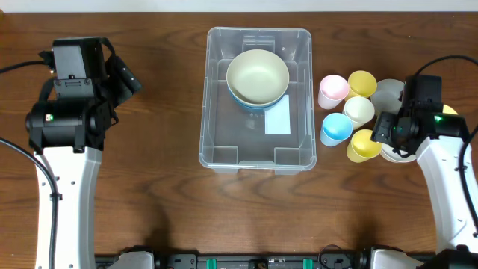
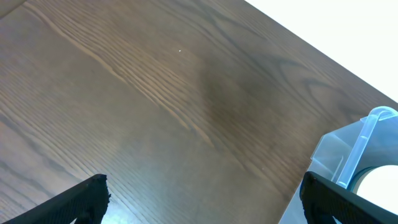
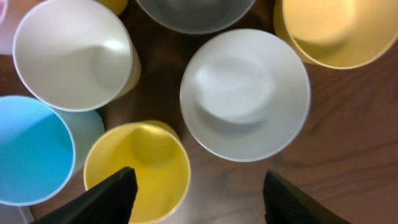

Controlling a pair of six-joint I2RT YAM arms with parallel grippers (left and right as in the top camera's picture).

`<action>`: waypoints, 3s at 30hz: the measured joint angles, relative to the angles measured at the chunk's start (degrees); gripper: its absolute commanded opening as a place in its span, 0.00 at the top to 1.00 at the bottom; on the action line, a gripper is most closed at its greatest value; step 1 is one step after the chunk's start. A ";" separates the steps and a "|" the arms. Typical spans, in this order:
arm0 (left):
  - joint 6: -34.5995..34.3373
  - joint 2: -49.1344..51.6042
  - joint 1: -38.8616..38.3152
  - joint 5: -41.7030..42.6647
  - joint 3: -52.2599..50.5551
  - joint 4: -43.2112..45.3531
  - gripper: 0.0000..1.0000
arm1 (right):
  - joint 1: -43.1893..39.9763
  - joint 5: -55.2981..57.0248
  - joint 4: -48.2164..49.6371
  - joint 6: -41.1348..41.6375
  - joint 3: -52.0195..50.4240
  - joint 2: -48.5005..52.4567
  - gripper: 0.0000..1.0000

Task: Pack container
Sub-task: 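Lower the right gripper and close it on the yellow cup's rim, then lift the yellow cup and carry it left into the bin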

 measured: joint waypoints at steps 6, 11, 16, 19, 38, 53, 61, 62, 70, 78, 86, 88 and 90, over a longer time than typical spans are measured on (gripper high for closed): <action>0.00 0.00 0.00 0.00 0.00 0.00 0.02 | 0.00 -2.16 4.63 -0.98 -5.38 0.00 0.37; 0.00 0.00 0.00 0.00 0.00 0.00 0.02 | 0.00 -2.64 6.67 -1.77 -8.26 0.02 0.46; 0.00 0.00 0.00 0.00 0.00 0.00 0.02 | 0.00 -2.89 9.33 -2.23 -8.98 0.02 0.50; 0.00 0.00 0.00 0.00 0.00 0.00 0.02 | 0.00 -2.89 11.28 -2.23 -10.69 0.02 0.50; 0.00 0.00 0.00 0.00 0.00 0.00 0.02 | 0.00 -2.89 13.81 -2.38 -12.70 0.02 0.66; 0.00 0.00 0.00 0.00 0.00 0.00 0.02 | 0.00 -2.86 16.33 -2.43 -15.26 0.02 0.84; 0.00 0.00 0.00 0.00 0.00 0.00 0.02 | 0.00 -2.89 16.26 -2.38 -15.26 0.02 0.90; 0.00 0.00 0.00 0.00 0.00 0.00 0.02 | 0.00 -2.89 16.26 -2.43 -15.26 0.02 0.91; 0.00 0.00 0.00 0.00 0.00 0.00 0.02 | 0.00 -3.15 16.02 -2.32 -15.23 0.00 0.99; 0.00 0.00 0.00 0.00 0.00 0.00 0.02 | 0.00 -2.32 10.58 -2.34 -13.84 -1.07 0.99; 0.00 0.00 0.00 0.00 0.00 0.00 0.02 | 0.00 -1.53 5.33 -1.77 -11.47 -8.98 0.99; 0.00 0.00 0.00 0.00 0.00 0.00 0.02 | 0.00 -1.60 4.85 -1.42 -11.10 -11.65 0.99; 0.00 0.00 0.00 0.00 0.00 0.00 0.02 | 0.00 -1.99 4.22 -1.20 -10.80 -14.73 0.99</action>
